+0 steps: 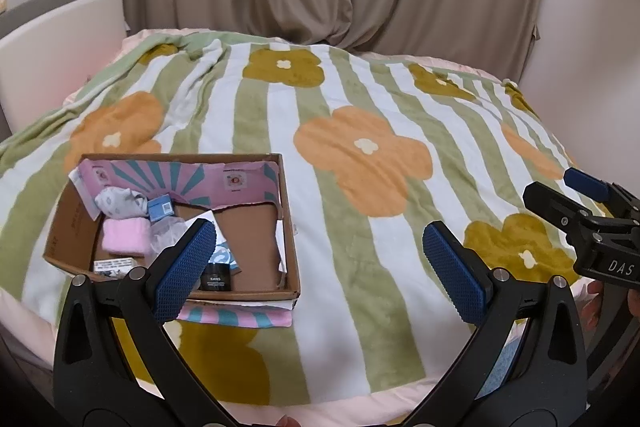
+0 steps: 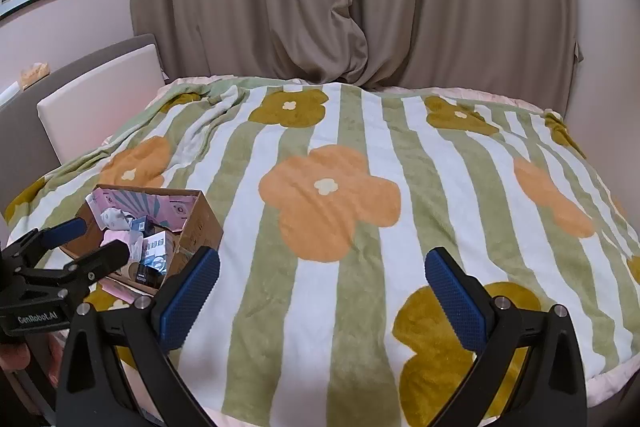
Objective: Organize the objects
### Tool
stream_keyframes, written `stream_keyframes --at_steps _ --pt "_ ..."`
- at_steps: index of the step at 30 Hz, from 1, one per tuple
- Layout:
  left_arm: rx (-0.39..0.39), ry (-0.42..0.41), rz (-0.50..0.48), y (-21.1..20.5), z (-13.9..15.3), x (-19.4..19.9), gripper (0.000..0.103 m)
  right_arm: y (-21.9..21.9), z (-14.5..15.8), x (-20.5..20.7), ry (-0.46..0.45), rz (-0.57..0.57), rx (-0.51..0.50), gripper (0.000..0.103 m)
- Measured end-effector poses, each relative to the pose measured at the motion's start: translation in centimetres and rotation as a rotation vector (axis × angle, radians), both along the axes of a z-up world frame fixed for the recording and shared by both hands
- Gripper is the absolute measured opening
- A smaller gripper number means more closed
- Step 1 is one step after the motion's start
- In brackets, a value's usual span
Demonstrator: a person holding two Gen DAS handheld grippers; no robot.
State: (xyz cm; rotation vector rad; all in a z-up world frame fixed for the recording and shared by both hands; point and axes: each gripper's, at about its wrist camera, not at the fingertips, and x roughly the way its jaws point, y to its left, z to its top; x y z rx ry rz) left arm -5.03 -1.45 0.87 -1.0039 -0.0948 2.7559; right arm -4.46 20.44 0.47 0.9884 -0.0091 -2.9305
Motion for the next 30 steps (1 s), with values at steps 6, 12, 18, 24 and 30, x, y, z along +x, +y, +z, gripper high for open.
stream_keyframes --at_steps 6,12,18,24,30 --pt "0.005 -0.001 0.001 -0.10 0.00 0.12 0.103 -0.12 0.02 -0.05 -0.006 -0.004 0.005 0.102" --pt "0.008 0.000 0.007 -0.42 -0.01 0.25 0.103 -0.26 0.09 0.02 -0.006 -0.005 0.008 0.102" --pt "0.004 0.012 0.018 -0.56 0.20 0.57 0.103 -0.34 0.11 0.11 -0.003 -0.005 0.004 0.102" --pt "0.004 0.024 0.015 -0.35 0.44 0.87 0.103 -0.34 0.15 0.15 -0.004 -0.002 0.003 0.102" --pt "0.007 0.024 0.016 -0.25 0.47 0.92 0.103 -0.41 0.21 0.26 0.000 -0.002 -0.002 0.102"
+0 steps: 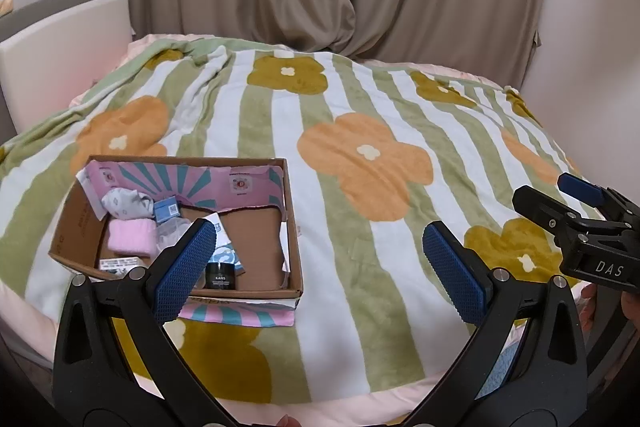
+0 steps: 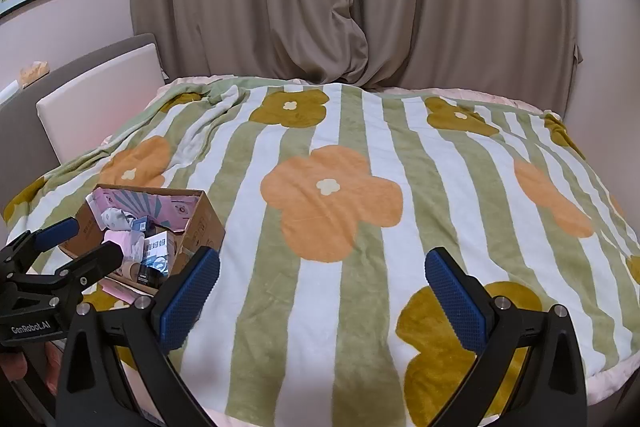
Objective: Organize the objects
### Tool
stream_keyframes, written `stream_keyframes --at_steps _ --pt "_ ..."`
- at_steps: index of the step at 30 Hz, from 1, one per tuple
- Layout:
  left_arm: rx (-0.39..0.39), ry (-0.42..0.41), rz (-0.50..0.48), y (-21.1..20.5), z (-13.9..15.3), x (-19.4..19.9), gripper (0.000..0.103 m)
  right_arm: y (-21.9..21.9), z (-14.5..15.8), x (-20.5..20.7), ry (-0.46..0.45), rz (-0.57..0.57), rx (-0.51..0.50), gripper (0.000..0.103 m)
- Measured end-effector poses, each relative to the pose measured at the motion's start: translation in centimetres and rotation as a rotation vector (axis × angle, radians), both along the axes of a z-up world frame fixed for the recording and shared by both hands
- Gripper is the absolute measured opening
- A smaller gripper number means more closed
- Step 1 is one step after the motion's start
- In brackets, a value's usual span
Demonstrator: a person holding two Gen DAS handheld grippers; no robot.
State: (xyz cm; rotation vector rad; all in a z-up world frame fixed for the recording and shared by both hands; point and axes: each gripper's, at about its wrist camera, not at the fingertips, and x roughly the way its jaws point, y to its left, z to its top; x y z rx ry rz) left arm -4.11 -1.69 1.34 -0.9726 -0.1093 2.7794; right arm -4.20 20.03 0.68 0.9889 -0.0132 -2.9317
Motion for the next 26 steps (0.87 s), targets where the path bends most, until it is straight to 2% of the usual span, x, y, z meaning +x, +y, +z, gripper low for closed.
stream_keyframes --at_steps 19,24,26 --pt "-0.050 0.020 0.040 0.21 0.12 0.53 0.103 -0.21 -0.35 -0.01 -0.007 0.004 -0.008 0.102" --pt "0.010 0.035 0.046 -0.14 0.17 0.68 0.103 -0.26 -0.46 -0.08 -0.010 0.005 -0.009 0.102" --pt "0.002 0.036 0.058 -0.01 0.12 0.53 0.103 -0.17 -0.59 -0.14 -0.013 0.005 -0.010 0.102"
